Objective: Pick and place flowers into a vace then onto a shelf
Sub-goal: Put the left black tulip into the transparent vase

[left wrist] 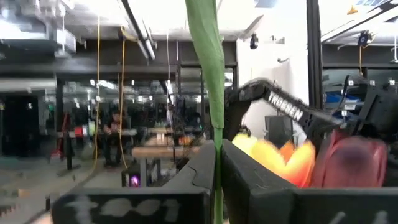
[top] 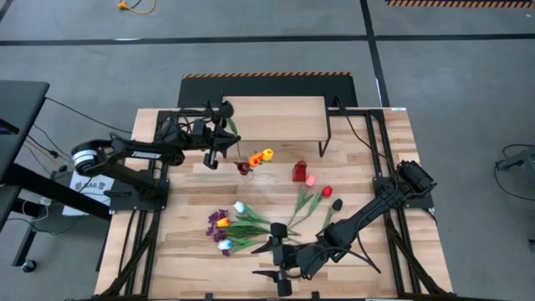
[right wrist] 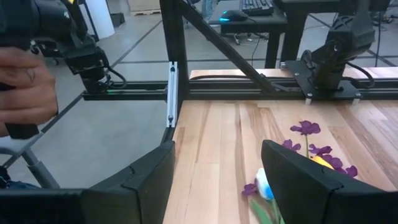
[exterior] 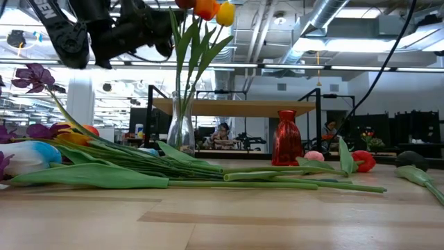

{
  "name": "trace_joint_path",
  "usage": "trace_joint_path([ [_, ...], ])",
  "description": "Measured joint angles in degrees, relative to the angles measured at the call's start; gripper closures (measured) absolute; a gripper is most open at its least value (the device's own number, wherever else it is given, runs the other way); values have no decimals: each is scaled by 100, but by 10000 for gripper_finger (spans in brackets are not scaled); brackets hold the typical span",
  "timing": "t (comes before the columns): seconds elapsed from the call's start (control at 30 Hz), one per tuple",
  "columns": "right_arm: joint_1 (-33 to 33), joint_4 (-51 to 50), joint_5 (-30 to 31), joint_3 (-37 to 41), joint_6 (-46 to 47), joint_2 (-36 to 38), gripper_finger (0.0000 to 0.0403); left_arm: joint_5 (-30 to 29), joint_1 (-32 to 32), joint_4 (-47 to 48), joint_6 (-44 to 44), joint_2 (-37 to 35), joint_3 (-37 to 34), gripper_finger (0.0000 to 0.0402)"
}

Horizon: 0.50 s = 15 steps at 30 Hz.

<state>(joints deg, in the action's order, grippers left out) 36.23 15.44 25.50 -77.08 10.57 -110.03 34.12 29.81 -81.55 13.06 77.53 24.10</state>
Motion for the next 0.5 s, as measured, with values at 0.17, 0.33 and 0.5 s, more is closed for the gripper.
trace_joint_path([
  [0.17, 6, 0, 0, 0, 0, -1, 172, 39, 16, -802, 257, 650, 10, 401],
  [0.33, 55, -31, -2, 0, 0, -1, 172, 144, 141, -796, 307, 653, 79, 401],
  [0.5, 55, -44, -8, 2, 2, -1, 172, 170, 142, -765, 345, 623, 79, 396],
])
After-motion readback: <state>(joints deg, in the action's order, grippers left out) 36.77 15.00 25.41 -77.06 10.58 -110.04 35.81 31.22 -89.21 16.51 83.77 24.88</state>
